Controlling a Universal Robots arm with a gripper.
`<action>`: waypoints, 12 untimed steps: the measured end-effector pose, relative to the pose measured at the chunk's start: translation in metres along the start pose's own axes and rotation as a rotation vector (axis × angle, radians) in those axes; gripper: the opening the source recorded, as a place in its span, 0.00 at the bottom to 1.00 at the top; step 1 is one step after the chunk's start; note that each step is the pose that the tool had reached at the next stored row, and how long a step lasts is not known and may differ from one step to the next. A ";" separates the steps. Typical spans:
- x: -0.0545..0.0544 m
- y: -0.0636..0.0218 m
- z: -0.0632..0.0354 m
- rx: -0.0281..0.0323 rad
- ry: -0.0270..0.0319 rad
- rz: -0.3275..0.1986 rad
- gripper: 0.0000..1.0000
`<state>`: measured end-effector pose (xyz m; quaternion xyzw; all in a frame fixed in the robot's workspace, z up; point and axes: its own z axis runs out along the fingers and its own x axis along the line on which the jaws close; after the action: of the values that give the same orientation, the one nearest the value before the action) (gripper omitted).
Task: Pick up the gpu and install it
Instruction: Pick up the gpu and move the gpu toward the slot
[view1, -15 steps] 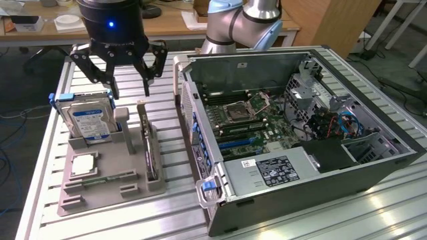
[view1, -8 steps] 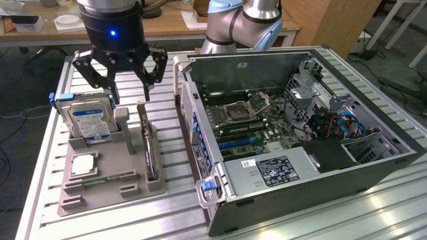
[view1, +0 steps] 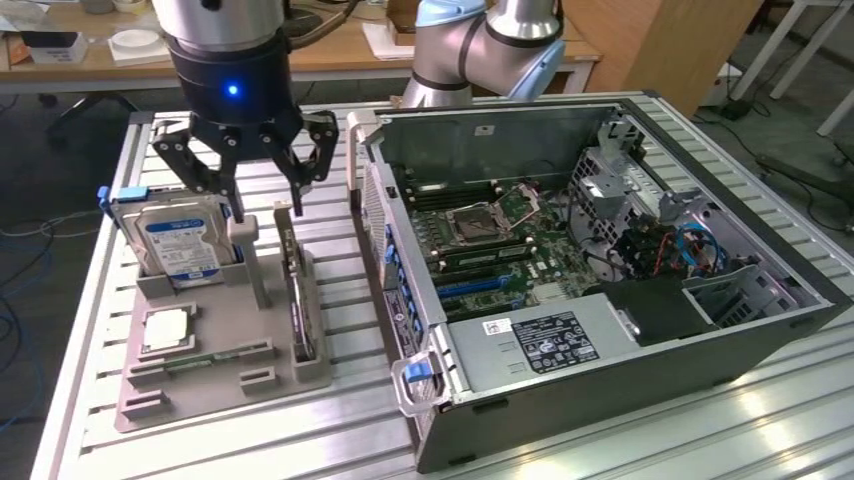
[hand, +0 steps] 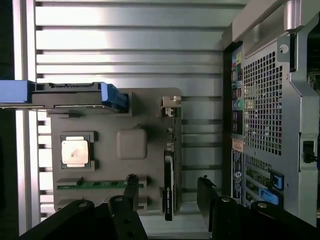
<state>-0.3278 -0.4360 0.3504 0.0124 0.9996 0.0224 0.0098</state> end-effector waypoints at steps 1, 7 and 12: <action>-0.001 0.0000 0.0009 0.0000 -0.0012 0.000 0.59; -0.002 -0.0041 0.0101 -0.0001 -0.0048 0.000 0.59; -0.003 -0.0108 0.0190 -0.0001 -0.0050 0.000 0.59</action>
<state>-0.3251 -0.4461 0.3310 0.0123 0.9996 0.0224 0.0123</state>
